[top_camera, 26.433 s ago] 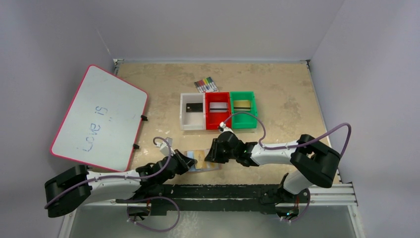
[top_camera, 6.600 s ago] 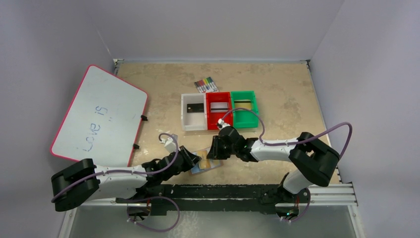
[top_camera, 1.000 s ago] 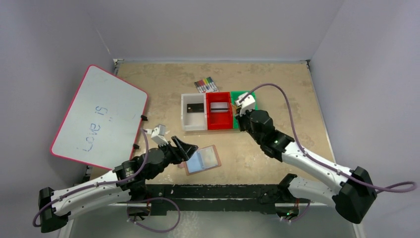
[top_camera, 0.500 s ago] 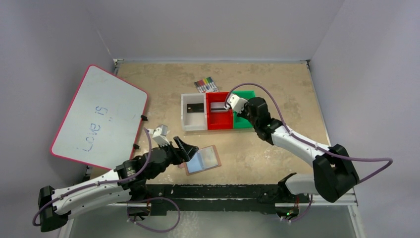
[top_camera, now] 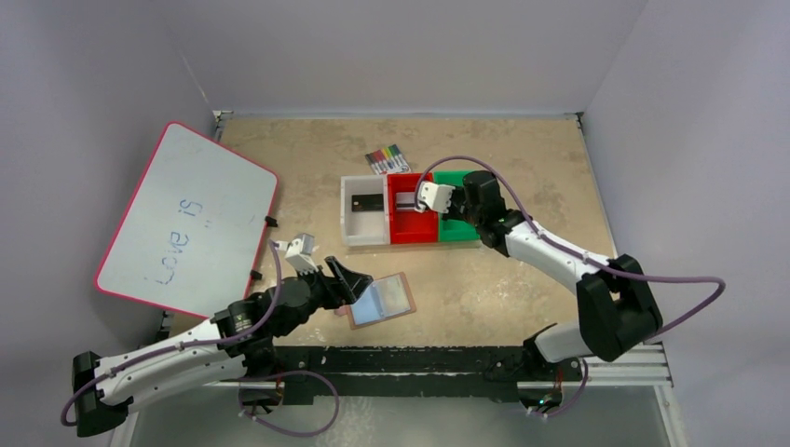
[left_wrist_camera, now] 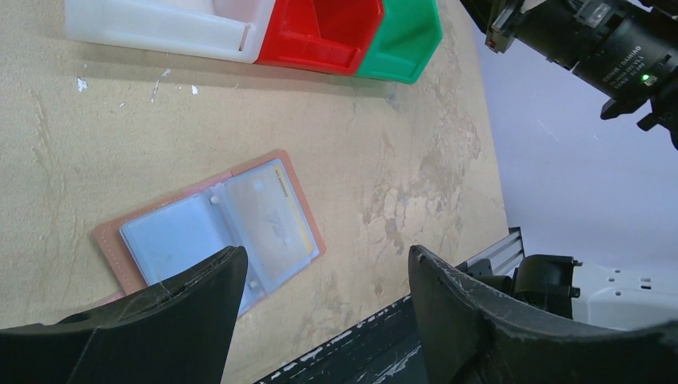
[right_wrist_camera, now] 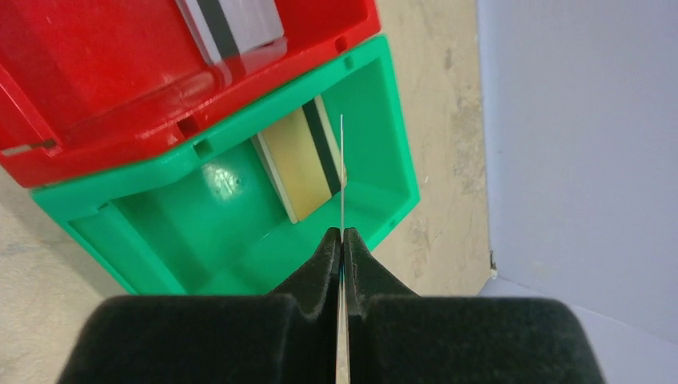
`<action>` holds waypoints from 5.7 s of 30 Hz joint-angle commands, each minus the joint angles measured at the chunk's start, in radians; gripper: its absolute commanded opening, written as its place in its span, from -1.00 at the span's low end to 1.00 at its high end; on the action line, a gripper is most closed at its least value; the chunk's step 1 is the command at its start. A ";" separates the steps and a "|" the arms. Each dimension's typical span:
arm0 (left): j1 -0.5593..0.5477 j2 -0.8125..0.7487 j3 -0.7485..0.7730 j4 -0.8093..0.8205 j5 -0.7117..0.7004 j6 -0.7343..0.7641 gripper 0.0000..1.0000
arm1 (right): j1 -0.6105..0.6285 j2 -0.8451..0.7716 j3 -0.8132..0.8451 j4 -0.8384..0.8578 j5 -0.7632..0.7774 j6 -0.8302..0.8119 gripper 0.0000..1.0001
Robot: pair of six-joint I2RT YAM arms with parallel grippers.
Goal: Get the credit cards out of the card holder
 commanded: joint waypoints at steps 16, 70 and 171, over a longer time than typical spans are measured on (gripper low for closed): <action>0.004 -0.065 0.069 -0.065 -0.030 0.022 0.47 | -0.060 0.213 0.117 0.030 0.005 -0.087 -1.00; 0.005 -0.060 0.083 -0.098 -0.041 -0.002 0.43 | -0.112 0.342 0.247 -0.088 -0.077 -0.118 -0.53; 0.005 0.466 0.049 -0.169 -0.118 -0.162 -0.35 | 0.450 0.061 -0.161 0.051 -0.101 1.882 -0.09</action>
